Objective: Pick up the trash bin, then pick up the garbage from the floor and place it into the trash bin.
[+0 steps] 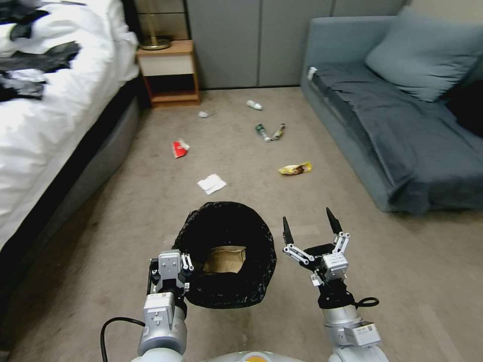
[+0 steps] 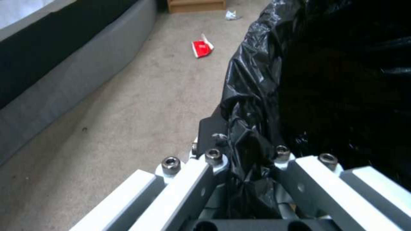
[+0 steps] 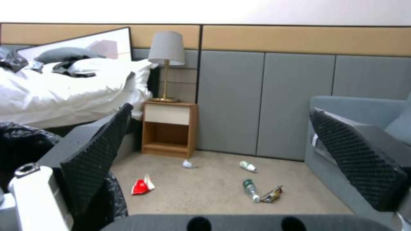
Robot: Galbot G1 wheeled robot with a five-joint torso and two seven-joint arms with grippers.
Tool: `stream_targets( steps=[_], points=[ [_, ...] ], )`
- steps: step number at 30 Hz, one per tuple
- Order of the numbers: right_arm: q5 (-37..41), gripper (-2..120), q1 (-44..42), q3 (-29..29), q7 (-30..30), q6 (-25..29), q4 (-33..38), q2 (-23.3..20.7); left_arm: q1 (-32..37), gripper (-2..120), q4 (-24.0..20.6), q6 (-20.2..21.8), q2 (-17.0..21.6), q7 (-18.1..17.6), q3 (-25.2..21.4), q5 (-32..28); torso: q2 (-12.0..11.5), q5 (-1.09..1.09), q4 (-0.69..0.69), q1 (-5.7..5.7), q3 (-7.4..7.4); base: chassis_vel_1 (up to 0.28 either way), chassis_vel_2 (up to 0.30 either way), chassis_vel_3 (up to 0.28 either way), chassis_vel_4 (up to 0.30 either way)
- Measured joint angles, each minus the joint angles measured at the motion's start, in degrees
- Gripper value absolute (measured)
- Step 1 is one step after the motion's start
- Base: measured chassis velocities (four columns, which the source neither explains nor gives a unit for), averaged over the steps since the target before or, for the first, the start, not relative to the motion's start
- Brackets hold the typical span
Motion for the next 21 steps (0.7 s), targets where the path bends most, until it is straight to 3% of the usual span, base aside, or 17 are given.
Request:
stream_targets(
  steps=[21],
  points=[
    [0.32,100,0.17,0.52,-0.41,0.66,-0.35,0.10,-0.26,2,0.25,-0.10,-0.07,0.12,0.04,0.46,0.00,0.00,0.00,0.00,0.00,0.000,0.000,0.000,0.000]
  ],
)
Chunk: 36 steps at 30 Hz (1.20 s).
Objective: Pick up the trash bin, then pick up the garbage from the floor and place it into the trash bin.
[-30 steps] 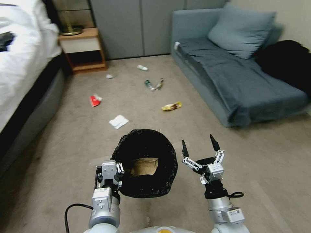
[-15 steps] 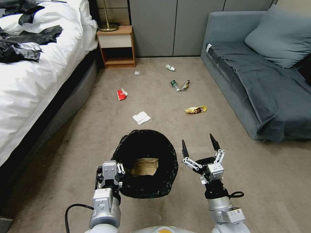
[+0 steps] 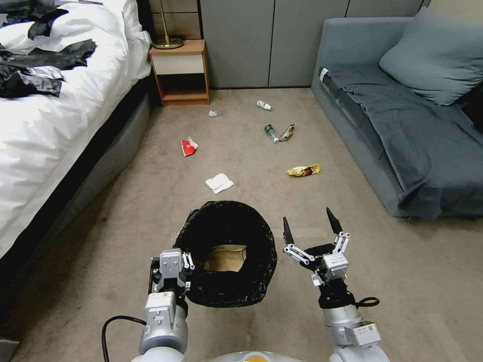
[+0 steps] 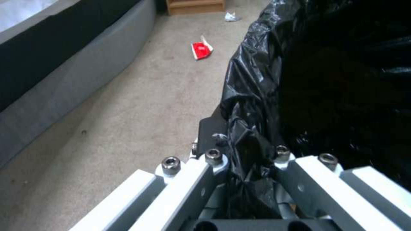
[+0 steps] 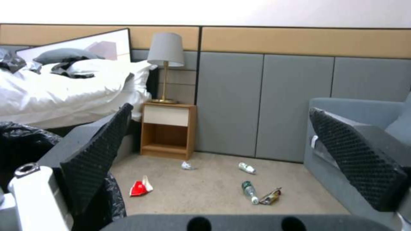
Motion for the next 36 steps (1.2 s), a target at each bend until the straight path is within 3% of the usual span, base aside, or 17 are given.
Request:
stream_targets(
  steps=[9,36],
  points=[
    [0.09,100,-0.16,0.34,-0.01,0.34,0.05,0.12,0.16,2,0.00,-0.36,-0.08,0.00,0.01,0.47,0.00,0.00,0.00,0.00,0.00,-0.108,0.100,0.109,-0.109],
    [0.02,100,-0.40,0.55,0.09,0.54,0.16,0.22,0.15,2,0.22,-0.81,-0.15,-0.27,-0.04,1.06,0.00,0.02,0.01,0.00,0.00,-0.226,0.229,0.229,-0.227]
  ],
)
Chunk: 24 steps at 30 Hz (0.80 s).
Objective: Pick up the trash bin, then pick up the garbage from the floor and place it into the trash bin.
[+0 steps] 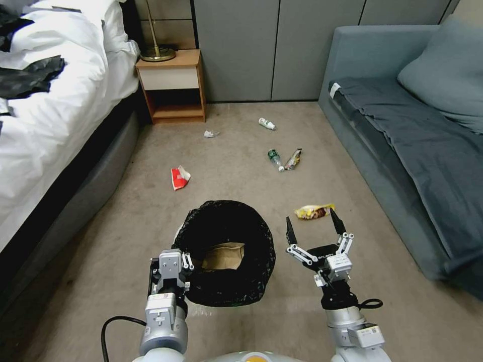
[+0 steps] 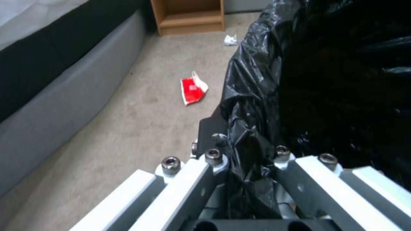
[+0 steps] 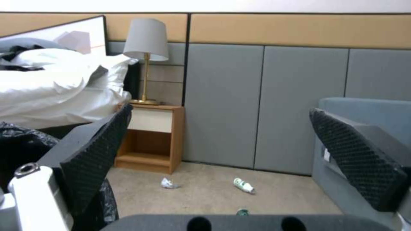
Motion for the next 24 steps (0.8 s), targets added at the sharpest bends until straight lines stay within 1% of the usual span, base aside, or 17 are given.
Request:
stream_targets(
  steps=[1,2,7,8,11,15,18,24],
  points=[
    [-0.01,100,0.01,0.01,0.01,0.00,0.00,0.02,-0.04,2,0.04,0.00,0.00,-0.02,-0.02,-0.01,0.00,-0.06,-0.01,0.00,0.00,-0.205,0.239,0.232,-0.258],
    [-0.03,100,0.02,0.01,0.00,0.01,-0.02,0.05,-0.05,2,0.09,0.00,0.00,-0.01,-0.01,-0.02,0.00,-0.01,-0.01,0.00,0.00,-0.248,0.239,0.212,-0.255],
    [-0.06,100,0.08,0.05,0.19,0.76,-0.37,0.10,-0.09,2,0.22,-0.03,-0.01,-0.02,0.00,-0.04,0.00,-0.04,-0.01,0.00,0.00,-0.213,0.211,0.220,-0.212],
    [-0.04,100,0.13,0.05,0.19,0.85,-0.37,0.11,-0.09,2,0.22,-0.03,-0.01,-0.02,0.00,-0.04,0.00,-0.01,-0.01,0.01,0.01,-0.171,0.189,0.156,-0.178],
    [-0.03,100,0.27,0.05,0.19,1.25,-0.37,0.14,-0.10,2,0.23,-0.04,-0.05,-0.04,0.00,-0.04,0.00,-0.04,0.00,0.00,0.01,-0.129,0.160,0.119,-0.119],
    [0.04,100,0.28,-0.08,0.14,1.47,-0.36,0.20,-0.06,2,0.24,-0.06,-0.09,-0.04,0.02,-0.02,0.00,-0.03,-0.01,0.00,0.00,-0.039,0.023,0.038,-0.025],
    [0.07,100,0.30,-0.10,0.08,1.63,-0.35,0.23,-0.03,2,0.24,-0.06,-0.12,-0.04,0.05,0.01,0.00,-0.02,-0.01,0.00,-0.01,0.037,-0.053,-0.059,0.026],
    [0.74,100,0.53,-0.15,-0.19,3.35,-0.83,0.27,0.12,2,0.24,-0.10,-0.15,-0.05,0.09,0.10,0.00,-0.02,-0.01,0.00,-0.01,0.000,0.000,0.000,0.000]
  ],
)
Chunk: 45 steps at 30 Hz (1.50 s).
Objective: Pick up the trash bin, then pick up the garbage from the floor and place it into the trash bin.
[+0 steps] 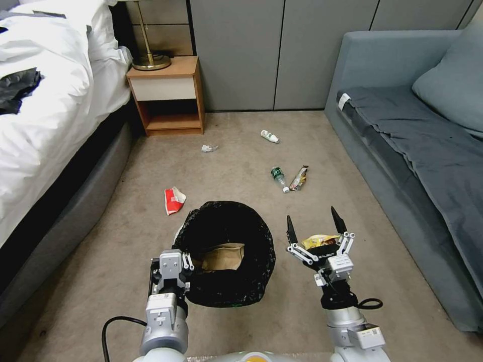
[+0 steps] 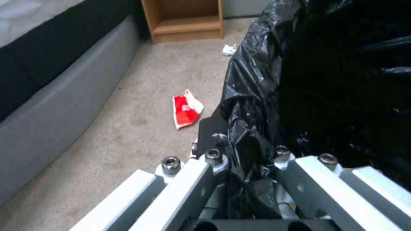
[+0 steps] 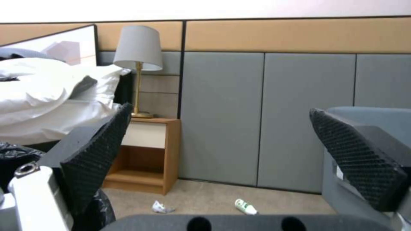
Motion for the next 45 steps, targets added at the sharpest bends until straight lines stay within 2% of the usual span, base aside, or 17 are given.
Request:
stream_targets(
  steps=[6,10,11,14,15,19,20,23,24,26,27,30,33,34,36,40,45],
  points=[
    [-1.04,100,0.20,0.37,1.19,-0.83,-0.02,-0.05,-0.05,2,-0.04,0.00,-0.03,-0.01,0.08,0.08,0.00,0.00,0.00,0.00,0.00,0.000,0.000,0.000,0.000],
    [1.76,100,1.60,-0.01,6.51,-9.70,-0.48,-0.62,-0.02,2,-0.05,-0.01,0.00,-0.01,0.11,0.11,0.00,0.00,0.00,0.00,0.00,0.000,0.000,0.000,0.000],
    [1.76,100,1.60,-0.01,6.51,-9.70,-0.48,-0.62,-0.02,2,-0.05,-0.01,0.00,-0.01,0.11,0.11,0.00,0.00,0.00,0.00,0.00,0.000,0.000,0.000,0.000],
    [6.57,100,5.33,-0.05,10.30,-18.45,-1.73,-1.35,0.07,2,-0.05,-0.06,0.09,-0.02,0.11,0.12,0.00,0.00,0.00,0.00,0.00,0.000,0.000,0.000,0.000],
    [6.57,100,5.33,-0.05,10.30,-18.45,-1.73,-1.35,0.07,2,-0.05,-0.06,0.09,-0.02,0.11,0.12,0.00,0.00,0.00,0.00,0.00,0.000,0.000,0.000,0.000],
    [12.38,100,11.15,0.80,13.52,-28.26,-4.58,-2.69,0.22,2,-0.05,-0.11,0.13,-0.03,0.01,0.12,0.00,0.00,0.00,0.00,0.00,0.000,0.000,0.000,0.000],
    [12.38,100,11.15,0.80,13.52,-28.26,-4.58,-2.69,0.22,2,-0.05,-0.11,0.13,-0.03,0.01,0.12,0.00,0.00,0.00,0.00,0.00,0.000,0.000,0.000,0.000],
    [23.20,100,15.89,1.02,19.77,-41.50,-5.34,-3.48,0.09,2,0.16,-0.13,0.04,-0.05,-0.14,0.09,0.00,-0.01,0.00,0.01,0.00,0.000,0.000,0.000,0.000],
    [23.20,100,15.89,1.02,19.77,-41.50,-5.34,-3.48,0.09,2,0.16,-0.13,0.04,-0.05,-0.14,0.09,0.00,-0.01,0.00,0.01,0.00,0.000,0.000,0.000,0.000],
    [32.08,100,20.38,1.13,25.78,-50.79,-8.02,-3.49,-0.13,2,0.60,-0.13,-0.06,-0.05,-0.12,0.09,0.00,0.00,0.00,0.00,0.00,0.000,0.000,0.000,0.000],
    [32.08,100,20.38,1.13,25.78,-50.79,-8.02,-3.49,-0.13,2,0.60,-0.13,-0.06,-0.05,-0.12,0.09,0.00,0.00,0.00,0.00,0.00,0.000,0.000,0.000,0.000],
    [39.52,100,25.21,1.70,28.61,-58.04,-12.90,-3.19,-0.17,2,0.91,-0.13,0.00,-0.05,0.00,0.15,0.00,0.00,-0.01,0.00,0.00,0.000,0.000,0.000,0.000],
    [43.69,100,29.41,1.90,30.60,-61.12,-19.08,-2.51,-0.27,2,0.98,-0.13,0.07,-0.05,-0.21,0.08,0.00,0.00,0.00,0.00,0.01,0.000,0.000,0.000,0.000],
    [43.69,100,29.41,1.90,30.60,-61.12,-19.08,-2.51,-0.27,2,0.98,-0.13,0.07,-0.05,-0.21,0.08,0.00,0.00,0.00,0.00,0.01,0.000,0.000,0.000,0.000],
    [45.41,100,33.08,2.67,32.07,-61.99,-26.64,-1.35,-0.23,2,0.99,-0.13,0.13,-0.08,-0.40,0.03,0.00,0.00,0.01,0.00,0.01,0.000,0.000,0.000,0.000],
    [46.60,100,36.11,3.74,32.44,-61.87,-34.06,0.05,-0.10,2,1.01,-0.13,0.10,-0.09,-0.38,0.07,0.00,0.00,0.00,0.00,0.01,0.000,0.000,0.000,0.000],
    [46.49,100,37.47,4.19,32.34,-61.62,-37.43,0.81,-0.06,2,1.02,-0.11,0.04,-0.12,-0.32,0.20,0.00,0.00,0.00,0.00,0.01,0.000,0.000,0.000,0.000]
  ],
)
